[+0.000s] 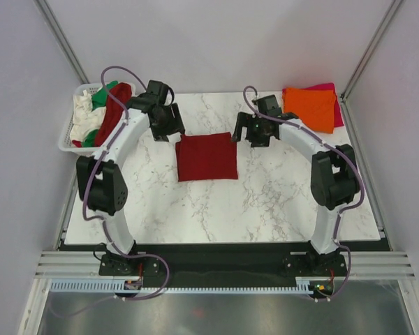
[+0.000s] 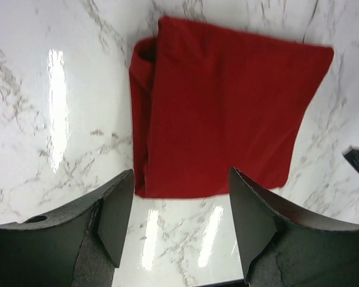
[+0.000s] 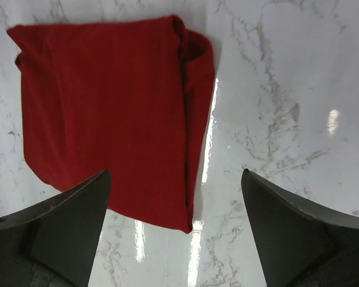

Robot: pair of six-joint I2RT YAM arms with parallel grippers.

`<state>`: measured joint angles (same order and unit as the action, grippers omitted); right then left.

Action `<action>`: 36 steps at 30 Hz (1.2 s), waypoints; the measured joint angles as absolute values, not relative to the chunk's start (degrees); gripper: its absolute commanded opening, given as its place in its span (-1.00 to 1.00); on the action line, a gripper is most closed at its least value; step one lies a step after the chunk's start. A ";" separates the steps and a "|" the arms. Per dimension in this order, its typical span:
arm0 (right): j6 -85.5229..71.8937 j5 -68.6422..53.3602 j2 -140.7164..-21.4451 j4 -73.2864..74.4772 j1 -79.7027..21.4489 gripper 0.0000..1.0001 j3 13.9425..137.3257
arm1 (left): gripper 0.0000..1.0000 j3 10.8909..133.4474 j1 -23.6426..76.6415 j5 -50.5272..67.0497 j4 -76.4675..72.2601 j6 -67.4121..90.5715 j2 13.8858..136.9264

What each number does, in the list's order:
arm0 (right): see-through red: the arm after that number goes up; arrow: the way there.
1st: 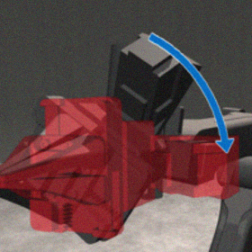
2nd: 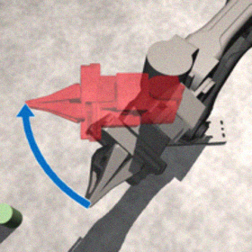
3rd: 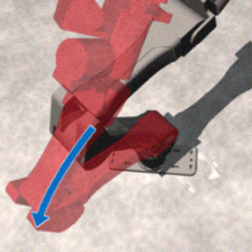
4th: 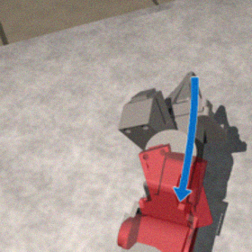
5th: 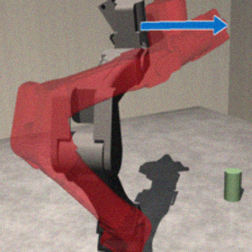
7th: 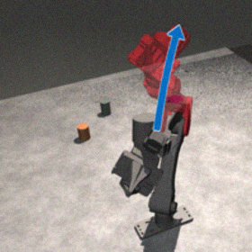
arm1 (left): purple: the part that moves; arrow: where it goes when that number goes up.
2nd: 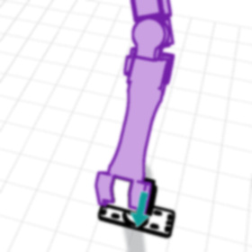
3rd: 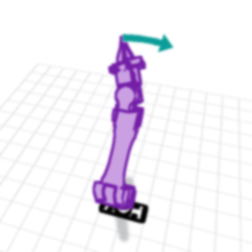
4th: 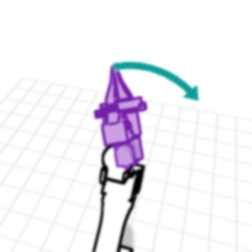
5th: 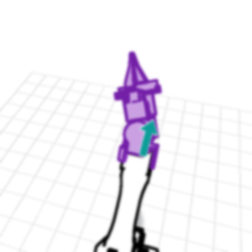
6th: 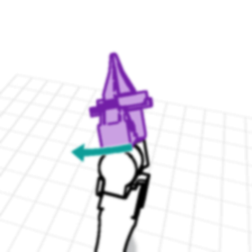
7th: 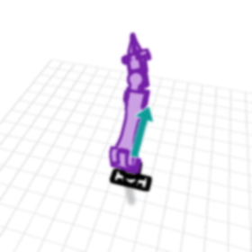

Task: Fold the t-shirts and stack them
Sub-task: Fold the tshirt, then neatly place the folded tshirt to the corner

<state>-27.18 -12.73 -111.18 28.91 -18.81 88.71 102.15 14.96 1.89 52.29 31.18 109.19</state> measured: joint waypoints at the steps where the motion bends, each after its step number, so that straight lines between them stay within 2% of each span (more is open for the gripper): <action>1: -27.18 -14.24 -111.83 27.79 -18.94 0.96 87.53 | 0.42 99.02 15.49 1.87 51.70 30.59 106.41; 7: -27.46 -19.18 -119.85 23.51 -18.90 0.96 85.91 | 0.42 84.01 16.10 1.78 50.54 27.97 92.77; 13: -29.47 -20.67 -124.14 17.98 -18.52 0.96 90.35 | 0.43 73.19 15.84 -0.14 49.93 25.19 79.42; 16: -31.57 -21.41 -125.75 14.17 -18.68 0.88 91.24 | 0.43 68.97 15.84 -2.68 48.49 24.05 74.48; 17: -32.27 -21.43 -126.13 13.02 -18.85 0.78 91.29 | 0.43 67.75 15.84 -3.44 47.88 23.86 73.43; 18: -32.86 -21.41 -126.48 11.77 -19.07 0.49 91.29 | 0.43 66.85 15.84 -4.05 47.44 23.81 72.82; 20: -33.74 -20.88 -127.35 10.09 -19.70 0.09 91.29 | 0.42 64.75 15.84 -5.08 46.17 23.70 72.14; 21: -34.46 -21.30 -127.90 9.34 -19.97 -0.29 91.24 | 0.42 63.79 15.84 -5.65 45.56 23.68 72.07; 23: -34.98 -20.78 -128.95 7.81 -20.69 -0.59 90.78 | 0.41 62.30 15.84 -6.17 44.82 23.64 72.10; 24: -35.68 -21.43 -129.34 6.66 -20.91 -0.85 90.39 | 0.41 61.89 15.84 -6.48 44.71 23.59 72.07; 25: -35.79 -21.41 -129.56 6.20 -21.08 -0.97 90.35 | 0.41 61.63 15.84 -6.83 44.47 23.49 72.10; 31: -34.22 -22.74 -129.84 6.92 -20.47 -1.00 91.05 | 0.40 60.60 15.84 -8.38 42.68 23.03 71.81; 36: -29.43 -19.20 -129.64 15.53 -19.14 -1.00 96.18 | 0.40 59.66 15.84 -8.95 42.52 23.00 71.26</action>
<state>-29.43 -19.20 -129.64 15.53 -19.14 96.18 59.66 15.84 -8.95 42.52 23.00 71.26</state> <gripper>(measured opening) 0.030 0.702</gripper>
